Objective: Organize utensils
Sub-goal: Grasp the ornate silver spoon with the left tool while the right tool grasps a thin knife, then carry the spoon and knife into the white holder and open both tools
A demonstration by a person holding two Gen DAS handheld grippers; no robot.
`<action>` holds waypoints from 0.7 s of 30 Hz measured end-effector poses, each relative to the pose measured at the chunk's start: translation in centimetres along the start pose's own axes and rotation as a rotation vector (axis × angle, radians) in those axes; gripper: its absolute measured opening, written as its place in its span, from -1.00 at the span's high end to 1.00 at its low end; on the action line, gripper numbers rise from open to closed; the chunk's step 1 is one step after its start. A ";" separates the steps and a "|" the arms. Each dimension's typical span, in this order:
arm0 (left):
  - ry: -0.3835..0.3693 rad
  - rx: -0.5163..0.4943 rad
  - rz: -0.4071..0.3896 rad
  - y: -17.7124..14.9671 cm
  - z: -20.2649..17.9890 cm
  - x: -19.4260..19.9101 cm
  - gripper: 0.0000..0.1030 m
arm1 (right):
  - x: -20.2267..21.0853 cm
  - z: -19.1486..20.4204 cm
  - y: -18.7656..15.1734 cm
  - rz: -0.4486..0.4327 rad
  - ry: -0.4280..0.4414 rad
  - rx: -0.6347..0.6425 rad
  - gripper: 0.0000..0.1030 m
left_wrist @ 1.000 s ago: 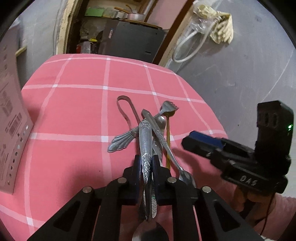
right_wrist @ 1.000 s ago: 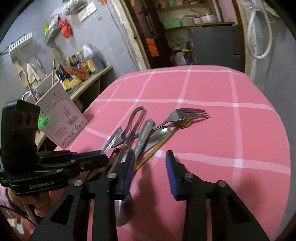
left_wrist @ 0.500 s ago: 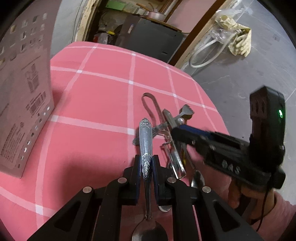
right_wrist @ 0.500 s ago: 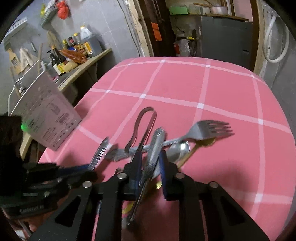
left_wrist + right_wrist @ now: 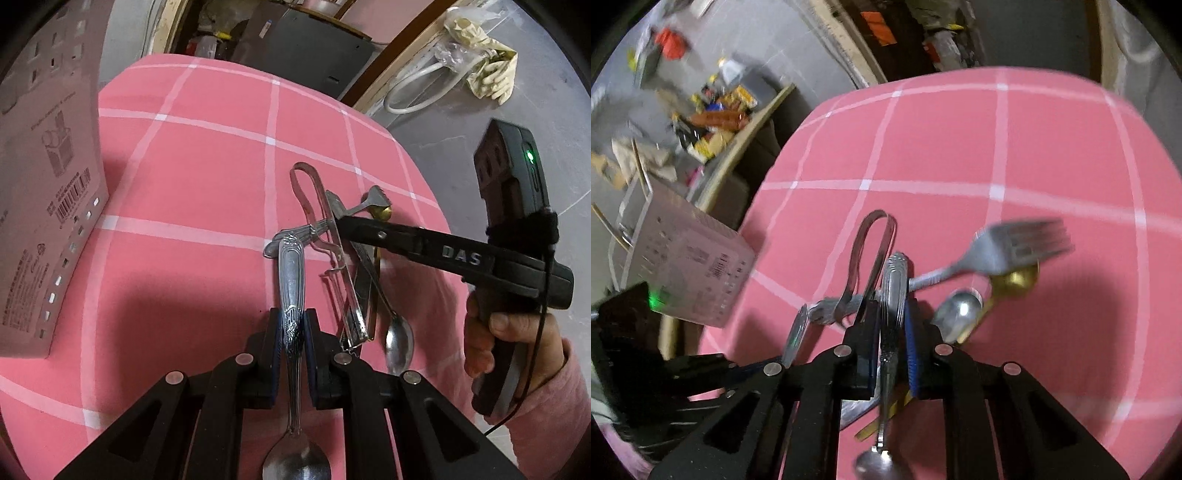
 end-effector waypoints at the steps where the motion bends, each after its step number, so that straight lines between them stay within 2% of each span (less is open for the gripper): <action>1: 0.002 -0.002 -0.002 0.0 -0.1 0.1 0.78 | 0.4 -0.1 -0.5 -0.010 0.021 -0.023 0.77; 6: -0.007 -0.034 -0.023 -0.7 -0.7 1.3 0.78 | 2.3 -0.2 -3.2 -0.070 0.044 -0.060 0.77; 11: -0.031 -0.096 -0.076 -1.6 -1.6 3.8 0.78 | 4.7 0.1 -5.5 -0.159 0.056 -0.084 0.77; 14: -0.046 -0.120 -0.106 -2.0 -1.8 5.4 0.79 | 6.4 0.0 -5.8 -0.214 0.057 -0.087 0.77; 21: -0.038 -0.191 -0.161 -3.1 -2.5 8.3 0.82 | 11.0 1.2 -8.7 -0.356 -0.004 -0.078 0.79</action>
Point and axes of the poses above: each gripper's, at about its wrist camera, not at the fingertips, and x roughly against the way its jaws point, z to its left, y to its top, the point moved 6 cm from there along -x, roughly the way its jaws point, and after that the axes turned 5 degrees about z, right-handed, at the moved point
